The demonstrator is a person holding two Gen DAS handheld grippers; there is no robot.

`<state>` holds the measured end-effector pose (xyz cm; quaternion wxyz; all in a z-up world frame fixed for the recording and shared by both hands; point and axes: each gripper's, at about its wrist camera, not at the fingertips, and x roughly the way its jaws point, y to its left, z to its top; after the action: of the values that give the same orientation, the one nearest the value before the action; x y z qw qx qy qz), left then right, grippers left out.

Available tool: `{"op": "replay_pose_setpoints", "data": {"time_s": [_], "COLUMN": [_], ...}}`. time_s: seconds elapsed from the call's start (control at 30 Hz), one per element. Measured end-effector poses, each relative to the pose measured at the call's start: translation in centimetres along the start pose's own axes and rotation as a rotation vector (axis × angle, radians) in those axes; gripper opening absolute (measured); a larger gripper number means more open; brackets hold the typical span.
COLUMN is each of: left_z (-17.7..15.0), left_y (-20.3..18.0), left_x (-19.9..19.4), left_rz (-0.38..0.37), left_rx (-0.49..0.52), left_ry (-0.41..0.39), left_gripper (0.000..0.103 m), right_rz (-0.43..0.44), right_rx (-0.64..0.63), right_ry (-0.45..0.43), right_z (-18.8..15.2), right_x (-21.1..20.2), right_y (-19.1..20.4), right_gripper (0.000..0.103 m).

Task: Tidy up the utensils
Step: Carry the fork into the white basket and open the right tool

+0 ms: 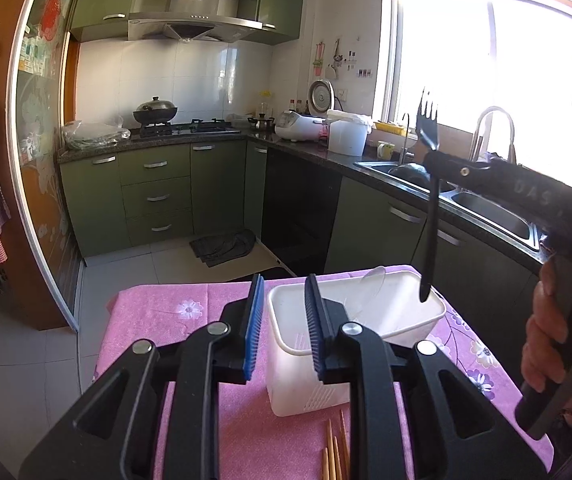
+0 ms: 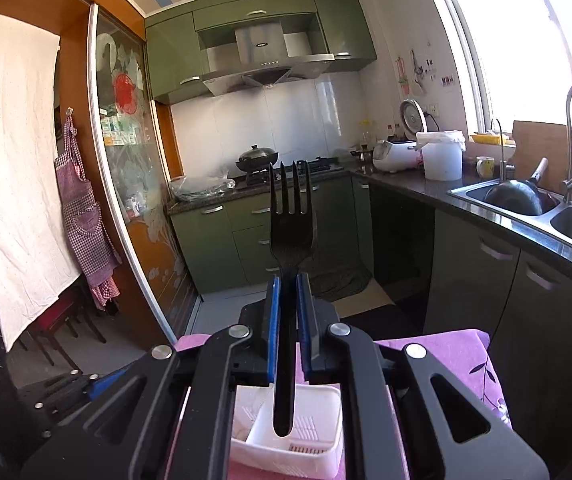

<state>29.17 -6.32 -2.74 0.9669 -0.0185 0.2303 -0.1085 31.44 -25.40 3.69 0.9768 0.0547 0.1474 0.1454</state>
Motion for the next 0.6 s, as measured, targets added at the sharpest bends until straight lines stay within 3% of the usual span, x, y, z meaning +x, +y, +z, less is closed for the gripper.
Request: {"op": "replay_pose_setpoints", "data": {"time_s": [0.13,0.33,0.47,0.6], "left_z": [-0.1,-1.1,-2.1,-2.9], "left_y": [0.8,1.2,1.2,1.0], "left_x": [-0.8,-1.9,-2.7,-3.1], "left_rz": [-0.001,-0.006,-0.004,-0.011], "left_rx": [-0.022,-0.031,-0.022,-0.020], "left_ry": [0.006,0.036,0.063,0.116], "left_gripper": [0.026,0.029,0.033,0.033], "right_rz": [-0.050,-0.038,-0.031,-0.027], "right_rx": [-0.043,-0.058,-0.074,-0.056], "right_ry": [0.019,0.045,0.058,0.056], "right_z": [-2.0,-5.2,-6.7,-7.5], "right_x": [2.5,2.8,1.9,0.3], "right_y": [0.1,0.0,0.0,-0.5], "right_gripper": [0.009,0.010,0.028,0.031]}}
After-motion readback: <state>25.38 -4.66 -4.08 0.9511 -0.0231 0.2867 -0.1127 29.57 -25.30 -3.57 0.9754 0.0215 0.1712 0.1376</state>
